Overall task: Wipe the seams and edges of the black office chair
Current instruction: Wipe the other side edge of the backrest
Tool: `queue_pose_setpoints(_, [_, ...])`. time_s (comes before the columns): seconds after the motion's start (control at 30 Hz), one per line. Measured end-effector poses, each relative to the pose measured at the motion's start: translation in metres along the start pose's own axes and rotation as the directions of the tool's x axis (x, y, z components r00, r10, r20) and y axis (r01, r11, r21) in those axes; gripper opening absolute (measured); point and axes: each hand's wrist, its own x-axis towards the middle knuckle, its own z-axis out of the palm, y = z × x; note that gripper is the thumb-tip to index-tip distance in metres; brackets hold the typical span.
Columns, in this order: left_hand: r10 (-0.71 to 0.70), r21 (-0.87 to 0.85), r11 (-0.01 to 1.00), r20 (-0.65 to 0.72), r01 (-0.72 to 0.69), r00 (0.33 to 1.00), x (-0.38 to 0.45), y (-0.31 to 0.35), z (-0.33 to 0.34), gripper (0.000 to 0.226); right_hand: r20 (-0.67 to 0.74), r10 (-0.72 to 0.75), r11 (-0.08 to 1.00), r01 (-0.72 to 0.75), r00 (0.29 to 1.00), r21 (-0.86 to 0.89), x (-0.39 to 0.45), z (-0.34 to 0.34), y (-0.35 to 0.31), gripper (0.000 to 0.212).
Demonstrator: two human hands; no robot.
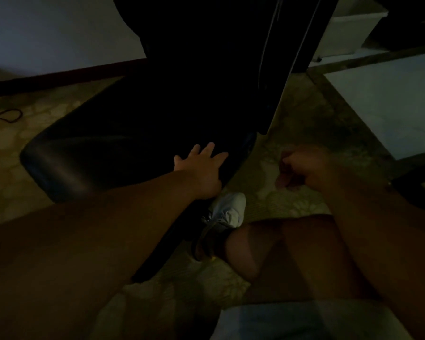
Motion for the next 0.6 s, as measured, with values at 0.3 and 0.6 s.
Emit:
queue_pose_setpoints(0.3, [-0.031, 0.173, 0.984, -0.019, 0.033, 0.999, 0.008, 0.003, 0.01, 0.081, 0.073, 0.08, 0.992, -0.073, 0.994, -0.104, 0.036, -0.001, 0.015, 0.035])
queue_pose_setpoints(0.6, [-0.027, 0.247, 0.969, 0.015, 0.022, 1.0, 0.032, 0.002, -0.007, 0.122, 0.154, 0.143, 0.985, -0.156, 0.978, 0.077, 0.053, -0.004, 0.045, 0.041])
